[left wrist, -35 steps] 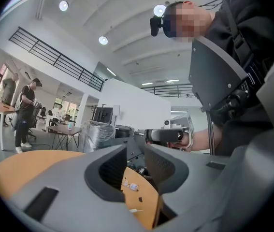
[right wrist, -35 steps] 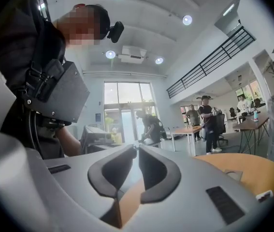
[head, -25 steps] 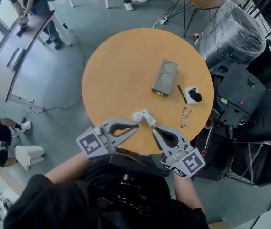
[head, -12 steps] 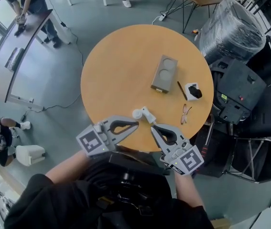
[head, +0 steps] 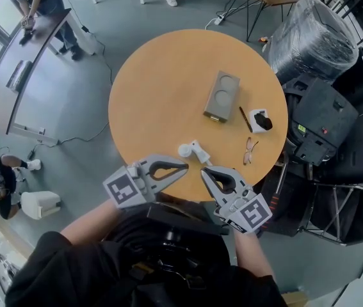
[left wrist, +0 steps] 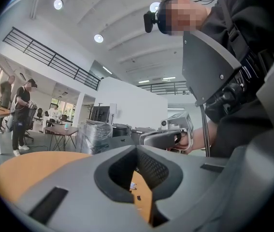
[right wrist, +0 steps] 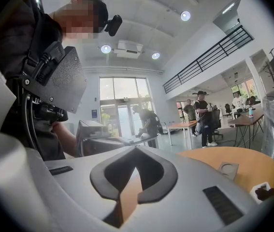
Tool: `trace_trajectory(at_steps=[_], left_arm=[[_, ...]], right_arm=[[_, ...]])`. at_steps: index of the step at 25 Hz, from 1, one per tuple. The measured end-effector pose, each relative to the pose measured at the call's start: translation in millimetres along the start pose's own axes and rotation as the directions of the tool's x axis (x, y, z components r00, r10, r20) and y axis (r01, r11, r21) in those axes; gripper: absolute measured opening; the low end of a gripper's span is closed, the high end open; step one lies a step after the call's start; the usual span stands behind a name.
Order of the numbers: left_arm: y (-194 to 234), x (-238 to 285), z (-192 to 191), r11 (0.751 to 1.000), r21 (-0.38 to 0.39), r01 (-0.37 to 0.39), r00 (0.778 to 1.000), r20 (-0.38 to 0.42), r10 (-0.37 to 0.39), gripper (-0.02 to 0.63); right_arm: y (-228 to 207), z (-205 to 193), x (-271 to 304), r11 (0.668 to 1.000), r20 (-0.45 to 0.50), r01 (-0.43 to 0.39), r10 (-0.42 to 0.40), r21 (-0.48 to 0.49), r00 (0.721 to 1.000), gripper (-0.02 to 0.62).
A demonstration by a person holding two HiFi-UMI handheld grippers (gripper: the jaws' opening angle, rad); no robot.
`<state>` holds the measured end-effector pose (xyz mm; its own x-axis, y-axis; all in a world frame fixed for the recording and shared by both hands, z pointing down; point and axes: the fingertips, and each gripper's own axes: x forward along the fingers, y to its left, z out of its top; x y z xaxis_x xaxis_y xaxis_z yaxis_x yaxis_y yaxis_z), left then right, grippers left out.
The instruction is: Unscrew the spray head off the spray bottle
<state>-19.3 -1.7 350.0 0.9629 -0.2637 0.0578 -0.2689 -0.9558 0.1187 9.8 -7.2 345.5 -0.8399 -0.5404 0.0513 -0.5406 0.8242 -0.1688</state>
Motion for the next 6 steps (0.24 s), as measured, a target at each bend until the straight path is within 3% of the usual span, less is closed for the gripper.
trace_trajectory(at_steps=[6], left_arm=[[0.1, 1.9, -4.9, 1.0, 0.021, -0.002, 1.0, -0.021, 0.003, 0.012]], right_arm=[[0.1, -3.8, 1.4, 1.0, -0.004, -0.011, 0.011, -0.009, 1.0, 0.008]])
